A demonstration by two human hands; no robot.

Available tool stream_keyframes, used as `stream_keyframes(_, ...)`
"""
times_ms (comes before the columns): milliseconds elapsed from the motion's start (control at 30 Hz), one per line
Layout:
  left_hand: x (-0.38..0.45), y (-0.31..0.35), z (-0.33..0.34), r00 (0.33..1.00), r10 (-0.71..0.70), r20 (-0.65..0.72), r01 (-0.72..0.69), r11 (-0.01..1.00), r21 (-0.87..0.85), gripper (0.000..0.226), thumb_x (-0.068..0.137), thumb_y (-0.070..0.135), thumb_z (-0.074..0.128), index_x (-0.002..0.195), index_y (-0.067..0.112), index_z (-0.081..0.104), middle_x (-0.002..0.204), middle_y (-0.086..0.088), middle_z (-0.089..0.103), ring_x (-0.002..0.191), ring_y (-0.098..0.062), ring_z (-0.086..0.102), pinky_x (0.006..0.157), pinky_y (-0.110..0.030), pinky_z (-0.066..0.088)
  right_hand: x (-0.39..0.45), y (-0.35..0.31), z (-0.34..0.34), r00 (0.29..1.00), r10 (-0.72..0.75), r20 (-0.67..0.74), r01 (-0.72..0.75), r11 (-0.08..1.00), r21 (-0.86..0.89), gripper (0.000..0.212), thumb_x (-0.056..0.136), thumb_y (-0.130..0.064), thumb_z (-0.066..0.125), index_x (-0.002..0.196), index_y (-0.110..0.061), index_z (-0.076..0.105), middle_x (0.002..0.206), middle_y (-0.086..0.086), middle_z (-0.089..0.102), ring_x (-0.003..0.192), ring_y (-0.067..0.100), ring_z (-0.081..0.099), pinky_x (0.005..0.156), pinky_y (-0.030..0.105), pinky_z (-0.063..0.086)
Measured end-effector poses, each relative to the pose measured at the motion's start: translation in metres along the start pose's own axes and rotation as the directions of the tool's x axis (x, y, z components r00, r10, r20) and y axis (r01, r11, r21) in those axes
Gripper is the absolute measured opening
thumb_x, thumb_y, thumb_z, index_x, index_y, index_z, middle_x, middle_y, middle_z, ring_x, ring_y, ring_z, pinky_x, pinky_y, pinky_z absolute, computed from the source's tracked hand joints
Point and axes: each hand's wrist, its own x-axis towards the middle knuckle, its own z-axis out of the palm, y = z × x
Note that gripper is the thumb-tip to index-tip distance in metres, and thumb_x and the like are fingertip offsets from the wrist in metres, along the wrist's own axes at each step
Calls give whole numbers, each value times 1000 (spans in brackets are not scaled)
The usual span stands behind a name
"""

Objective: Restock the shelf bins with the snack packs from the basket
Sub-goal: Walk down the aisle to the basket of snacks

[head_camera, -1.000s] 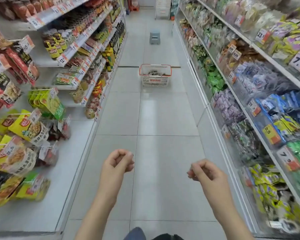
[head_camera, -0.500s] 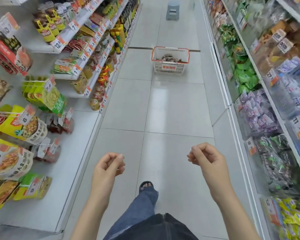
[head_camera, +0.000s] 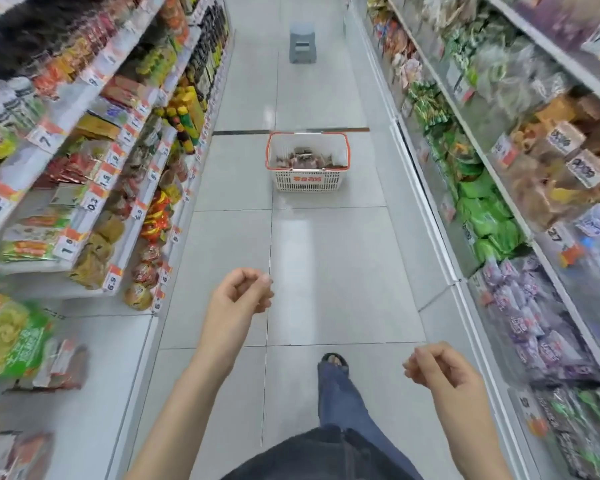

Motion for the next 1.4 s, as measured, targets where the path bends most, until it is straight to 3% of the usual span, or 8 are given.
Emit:
stream_keyframes(267,160,41,39,980,-83,-182,85,996,1,13,92,7,56,79,9,58,56,9,59,55,-4,55,65,-22,49,234,-93,71,986,-42,160,46,999,-23,26,91,-11,59,66,-17,63,65,0,65,67,12,63,72,20,54)
stream_keyframes(433,277,63,53,951,-110,-289,98,994,-55,13,91,8,57,79,7,60,60,5,58,63,-12,54,69,-28,48,371,-143,130,981,-91,173,94,996,-6,17,91,-11,58,76,-4,61,66,-2,65,69,13,62,74,23,53)
stream_keyframes(667,493,124,96,988,-45,-144,45,999,-2,17,91,5,56,75,11,58,59,6,58,60,-8,55,65,-23,48,521,-180,196,998,-52,47,52,999,2,19,91,-10,58,73,-7,62,67,2,65,70,16,63,75,27,53)
stream_keyframes(800,605,160,137,999,-37,-19,38,998,48,16,91,7,57,76,12,57,61,6,57,55,-2,54,60,-14,48,586,-192,212,999,29,-44,-28,1000,6,26,91,-8,58,68,-17,65,65,1,65,65,12,63,69,19,54)
stream_keyframes(900,673,174,164,999,-38,23,36,997,61,18,91,5,56,74,12,57,63,1,56,54,-3,54,57,-13,47,645,-204,226,996,34,-79,-35,999,-12,22,92,-6,57,70,-8,63,63,0,65,64,9,62,70,19,53)
stream_keyframes(1200,839,171,197,988,-125,-95,134,986,101,14,91,7,57,77,11,58,63,2,58,57,-8,54,56,-12,47,867,-229,276,994,96,53,-90,991,-102,15,91,-10,59,78,-3,60,65,-2,65,65,8,61,65,13,50)
stream_keyframes(1300,918,139,195,973,-156,-167,190,959,209,13,91,6,57,79,10,57,67,-3,58,62,-15,55,57,-14,46,956,-206,293,986,143,86,-124,973,-195,10,90,-12,62,82,-6,61,78,9,67,73,16,62,67,19,50)
stream_keyframes(1400,1004,76,187,953,-205,-222,272,903,334,10,90,8,59,80,9,57,72,-6,60,70,-26,57,65,-26,47,1041,-151,312,978,196,65,-168,938,-304,8,88,-16,66,82,-12,62,85,9,67,82,22,62,72,26,46)
